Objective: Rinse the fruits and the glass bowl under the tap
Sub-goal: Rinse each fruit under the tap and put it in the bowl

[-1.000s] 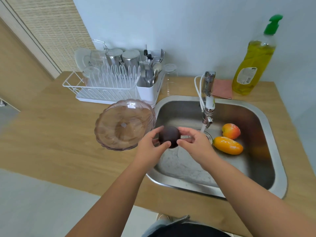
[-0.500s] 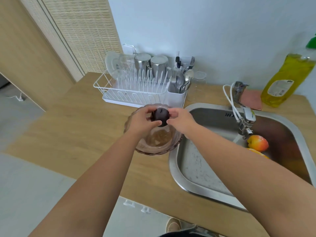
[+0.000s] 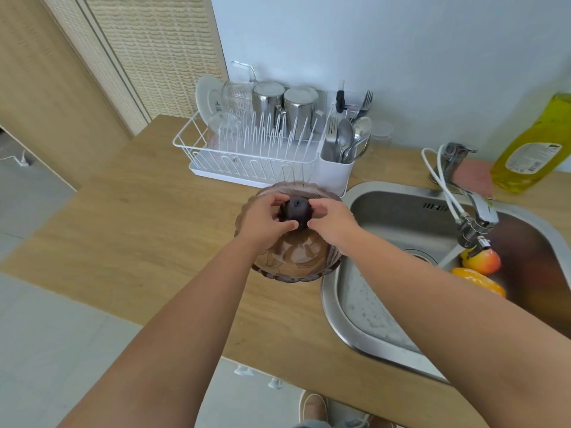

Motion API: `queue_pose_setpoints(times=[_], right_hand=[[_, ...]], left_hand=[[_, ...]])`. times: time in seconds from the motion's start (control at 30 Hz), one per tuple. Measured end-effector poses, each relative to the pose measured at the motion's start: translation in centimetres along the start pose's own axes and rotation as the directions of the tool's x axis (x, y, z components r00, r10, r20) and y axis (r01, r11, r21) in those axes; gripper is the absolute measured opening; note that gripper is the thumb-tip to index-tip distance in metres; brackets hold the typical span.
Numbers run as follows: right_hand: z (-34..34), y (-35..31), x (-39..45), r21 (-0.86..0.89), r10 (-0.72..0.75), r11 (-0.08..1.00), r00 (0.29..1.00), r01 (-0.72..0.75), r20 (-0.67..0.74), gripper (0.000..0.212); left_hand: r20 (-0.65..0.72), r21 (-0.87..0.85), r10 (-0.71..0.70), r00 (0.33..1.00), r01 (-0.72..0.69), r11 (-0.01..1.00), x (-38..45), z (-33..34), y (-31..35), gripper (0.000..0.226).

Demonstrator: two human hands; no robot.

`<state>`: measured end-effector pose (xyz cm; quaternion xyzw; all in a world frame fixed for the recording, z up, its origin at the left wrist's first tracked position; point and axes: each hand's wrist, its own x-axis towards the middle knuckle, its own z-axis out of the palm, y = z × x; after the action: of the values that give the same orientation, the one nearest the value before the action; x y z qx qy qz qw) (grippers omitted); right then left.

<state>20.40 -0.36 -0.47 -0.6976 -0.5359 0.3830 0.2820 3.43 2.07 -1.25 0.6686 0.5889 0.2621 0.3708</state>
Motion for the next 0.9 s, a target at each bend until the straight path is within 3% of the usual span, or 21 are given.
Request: queue_pose_setpoints(times=[0.17, 0.3, 0.43, 0.57, 0.63, 0.73, 0.8, 0.9], right_hand=[[-0.8, 0.1, -0.8, 0.063, 0.003, 0.998, 1.000, -0.003, 0.013, 0.055], [-3.0, 1.0, -3.5, 0.139, -0.067, 0.988, 0.997, 0.073, -0.047, 0.048], [-5.8, 4.9, -7.8, 0.155, -0.036, 0.987, 0.997, 0.046, -0.067, 0.030], [-8.4, 11.6, -11.0, 0.144, 0.135, 0.984, 0.971, -0.107, -0.197, 0.028], [-9.8, 14.8, -12.2, 0.175, 0.229, 0.967, 0.939, -0.188, -0.258, 0.033], [-12.4, 18.4, -13.3, 0.229, 0.333, 0.936, 0.881, -0.267, -0.336, 0.034], [-14.1, 20.3, -13.5, 0.264, 0.407, 0.908, 0.831, -0.325, -0.379, 0.025], [-16.3, 23.3, -13.4, 0.366, 0.562, 0.823, 0.717, -0.434, -0.413, 0.024]], left_hand=[[-0.042, 0.020, 0.067, 0.997, -0.066, 0.998, -0.5, 0.1, 1.2, 0.052], [-0.118, 0.010, 0.287, 0.951, -0.288, 0.958, -2.3, 0.5, 4.7, 0.026], [-0.023, -0.067, 0.425, 0.905, -0.425, 0.902, -3.7, 3.6, 8.2, 0.021], [0.161, -0.170, 0.452, 0.877, -0.427, 0.888, -4.3, 9.4, 10.4, 0.017], [0.282, -0.195, 0.390, 0.877, -0.345, 0.918, -4.4, 12.5, 11.1, 0.014], [0.409, -0.235, 0.142, 0.901, -0.046, 0.971, -4.2, 17.3, 11.4, 0.014], [0.462, -0.273, -0.035, 0.886, 0.180, 0.945, -4.0, 20.4, 11.3, 0.017], [0.549, -0.303, -0.228, 0.804, 0.446, 0.842, -3.3, 24.8, 11.4, 0.019]])
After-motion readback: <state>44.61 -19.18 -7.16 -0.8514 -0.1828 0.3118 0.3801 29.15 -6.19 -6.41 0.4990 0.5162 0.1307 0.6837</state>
